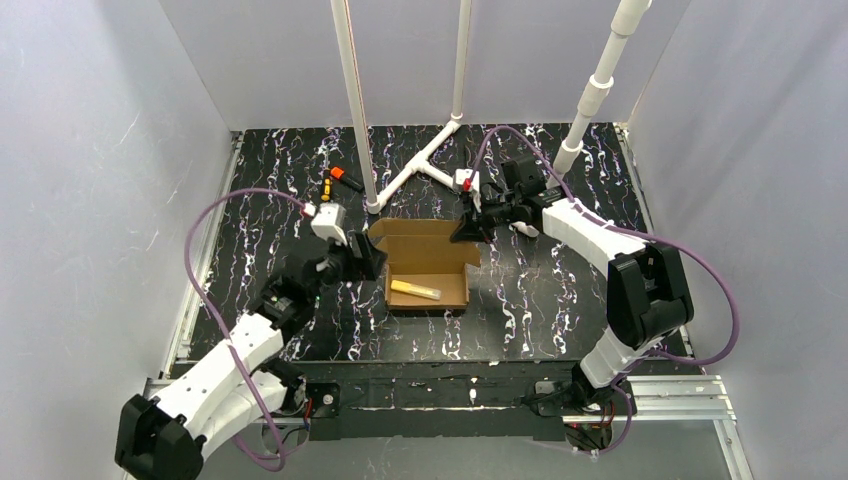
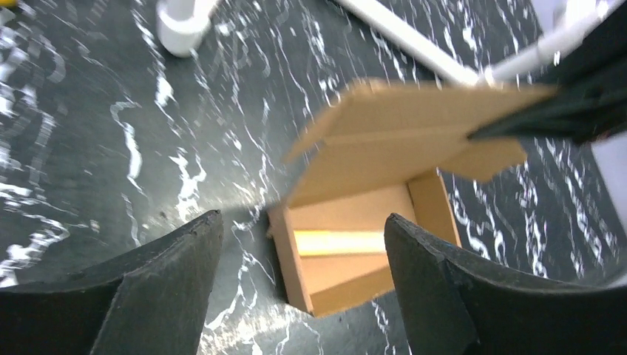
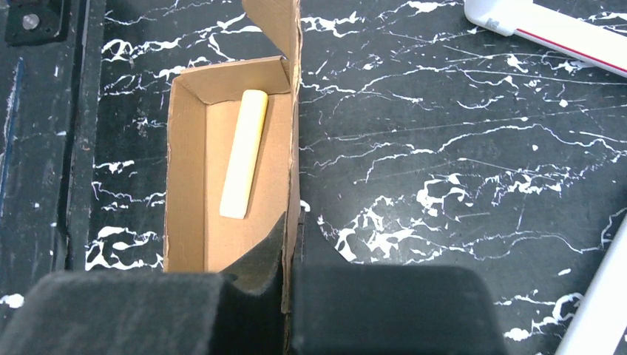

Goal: Fold the paper box

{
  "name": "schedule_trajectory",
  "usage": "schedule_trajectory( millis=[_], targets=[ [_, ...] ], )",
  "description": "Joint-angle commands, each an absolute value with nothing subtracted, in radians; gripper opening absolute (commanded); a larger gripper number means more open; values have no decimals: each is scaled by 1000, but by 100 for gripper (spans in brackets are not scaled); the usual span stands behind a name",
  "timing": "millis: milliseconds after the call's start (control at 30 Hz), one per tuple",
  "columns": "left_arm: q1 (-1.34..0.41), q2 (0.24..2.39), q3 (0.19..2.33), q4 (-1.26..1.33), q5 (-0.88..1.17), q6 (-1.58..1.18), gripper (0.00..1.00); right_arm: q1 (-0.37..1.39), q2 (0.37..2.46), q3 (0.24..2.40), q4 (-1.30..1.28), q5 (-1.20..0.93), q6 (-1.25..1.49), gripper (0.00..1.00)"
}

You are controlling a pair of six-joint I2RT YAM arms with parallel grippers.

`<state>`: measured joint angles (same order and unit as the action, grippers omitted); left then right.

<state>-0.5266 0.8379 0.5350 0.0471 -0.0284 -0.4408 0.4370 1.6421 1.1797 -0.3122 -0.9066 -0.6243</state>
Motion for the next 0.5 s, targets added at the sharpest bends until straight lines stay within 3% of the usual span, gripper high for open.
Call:
schedule_trajectory(
  millis=[0, 233, 467],
  targets=[
    [-411, 873, 708, -213, -15, -431, 81, 422, 1596, 1188, -394, -923, -720, 1],
    [-140, 1135, 901, -294, 89, -359, 82, 420, 1594, 1192, -423, -927, -729, 1],
    [-81, 1499, 1190, -385, 168, -271, 82, 412, 1586, 1194, -443, -906, -747, 1]
  ],
)
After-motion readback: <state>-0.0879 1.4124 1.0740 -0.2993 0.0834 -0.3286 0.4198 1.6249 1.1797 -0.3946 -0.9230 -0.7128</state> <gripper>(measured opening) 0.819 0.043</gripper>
